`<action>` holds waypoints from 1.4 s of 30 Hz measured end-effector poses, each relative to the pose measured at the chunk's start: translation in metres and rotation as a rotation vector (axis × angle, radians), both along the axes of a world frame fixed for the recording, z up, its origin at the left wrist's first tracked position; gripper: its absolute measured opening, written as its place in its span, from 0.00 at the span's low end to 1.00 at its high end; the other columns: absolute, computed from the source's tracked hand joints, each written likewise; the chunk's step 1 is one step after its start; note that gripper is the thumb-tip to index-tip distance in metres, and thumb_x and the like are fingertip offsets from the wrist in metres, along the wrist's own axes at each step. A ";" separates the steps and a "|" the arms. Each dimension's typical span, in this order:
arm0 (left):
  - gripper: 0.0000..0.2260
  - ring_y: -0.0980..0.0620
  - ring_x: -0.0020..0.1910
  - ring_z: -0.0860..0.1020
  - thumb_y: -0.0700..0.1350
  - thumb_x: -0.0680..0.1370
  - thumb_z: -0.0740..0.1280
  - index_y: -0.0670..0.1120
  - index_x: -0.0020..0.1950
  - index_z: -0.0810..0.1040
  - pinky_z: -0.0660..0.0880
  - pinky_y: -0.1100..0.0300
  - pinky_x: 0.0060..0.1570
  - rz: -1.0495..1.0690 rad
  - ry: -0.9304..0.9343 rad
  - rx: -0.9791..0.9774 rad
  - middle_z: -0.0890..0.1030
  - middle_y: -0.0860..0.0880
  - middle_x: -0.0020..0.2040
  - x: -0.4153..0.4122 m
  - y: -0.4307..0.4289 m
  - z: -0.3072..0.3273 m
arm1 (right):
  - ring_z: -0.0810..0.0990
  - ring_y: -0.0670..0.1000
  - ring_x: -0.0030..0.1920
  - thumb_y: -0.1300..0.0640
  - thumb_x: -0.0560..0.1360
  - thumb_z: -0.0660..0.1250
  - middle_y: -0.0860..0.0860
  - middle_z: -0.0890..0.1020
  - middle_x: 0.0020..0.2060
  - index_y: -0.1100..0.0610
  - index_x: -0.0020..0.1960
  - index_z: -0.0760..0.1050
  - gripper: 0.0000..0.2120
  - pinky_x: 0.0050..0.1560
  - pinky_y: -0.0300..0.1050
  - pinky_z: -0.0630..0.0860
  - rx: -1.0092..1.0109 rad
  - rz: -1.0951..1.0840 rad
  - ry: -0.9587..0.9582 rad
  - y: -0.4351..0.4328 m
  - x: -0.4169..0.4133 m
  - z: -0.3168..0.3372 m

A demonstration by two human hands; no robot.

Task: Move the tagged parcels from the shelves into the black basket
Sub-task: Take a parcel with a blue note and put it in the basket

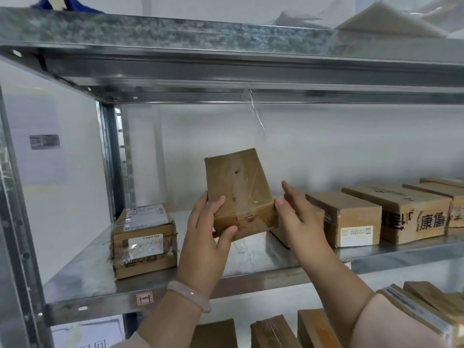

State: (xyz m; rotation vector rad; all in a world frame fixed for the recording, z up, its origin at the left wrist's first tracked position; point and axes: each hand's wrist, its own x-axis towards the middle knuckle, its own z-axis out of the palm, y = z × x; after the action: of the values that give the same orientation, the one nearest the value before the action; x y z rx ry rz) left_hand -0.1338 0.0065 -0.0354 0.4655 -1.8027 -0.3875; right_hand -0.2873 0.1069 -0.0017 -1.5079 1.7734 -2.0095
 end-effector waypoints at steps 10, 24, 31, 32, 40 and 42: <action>0.29 0.65 0.59 0.70 0.63 0.69 0.68 0.62 0.69 0.66 0.69 0.79 0.46 -0.212 0.042 0.435 0.69 0.60 0.64 0.001 0.028 0.019 | 0.69 0.39 0.67 0.45 0.73 0.70 0.37 0.69 0.67 0.39 0.72 0.62 0.30 0.61 0.38 0.71 -0.073 0.242 -0.050 0.005 0.008 -0.011; 0.25 0.40 0.63 0.77 0.57 0.70 0.64 0.48 0.64 0.77 0.68 0.38 0.67 -0.768 0.552 1.119 0.82 0.42 0.59 -0.001 0.053 0.013 | 0.72 0.31 0.59 0.43 0.79 0.57 0.37 0.70 0.65 0.30 0.68 0.63 0.19 0.47 0.24 0.72 -0.011 0.403 -0.104 0.027 0.009 -0.015; 0.14 0.56 0.61 0.79 0.47 0.83 0.59 0.64 0.64 0.74 0.76 0.55 0.61 -0.219 0.338 0.672 0.81 0.54 0.61 0.029 0.063 -0.001 | 0.60 0.38 0.71 0.42 0.71 0.66 0.37 0.58 0.73 0.32 0.67 0.65 0.26 0.61 0.41 0.75 -0.037 0.333 0.008 0.024 0.025 -0.038; 0.17 0.59 0.60 0.78 0.45 0.83 0.59 0.66 0.64 0.72 0.77 0.59 0.57 -0.145 0.304 0.596 0.80 0.57 0.61 0.035 0.066 -0.001 | 0.59 0.34 0.70 0.45 0.72 0.68 0.34 0.56 0.72 0.32 0.68 0.65 0.26 0.58 0.36 0.76 -0.048 0.307 0.039 0.025 0.029 -0.041; 0.30 0.64 0.61 0.76 0.61 0.67 0.69 0.65 0.68 0.68 0.78 0.64 0.54 -0.176 0.140 0.532 0.79 0.63 0.60 0.081 0.092 -0.014 | 0.56 0.29 0.68 0.46 0.69 0.70 0.29 0.53 0.70 0.38 0.68 0.68 0.28 0.53 0.30 0.75 -0.154 0.209 0.189 0.043 0.079 -0.063; 0.29 0.70 0.58 0.75 0.58 0.67 0.71 0.68 0.67 0.66 0.77 0.70 0.50 -0.157 0.114 0.516 0.78 0.70 0.56 0.095 0.099 -0.019 | 0.57 0.36 0.72 0.43 0.69 0.69 0.32 0.52 0.72 0.37 0.68 0.67 0.29 0.57 0.38 0.77 -0.144 0.180 0.248 0.049 0.094 -0.067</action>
State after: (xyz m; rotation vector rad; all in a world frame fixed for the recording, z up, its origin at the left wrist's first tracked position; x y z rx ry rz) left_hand -0.0390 0.1060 -0.0544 0.6433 -1.6244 -0.9805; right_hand -0.1936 0.1555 -0.0691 -1.9598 1.5270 -1.9719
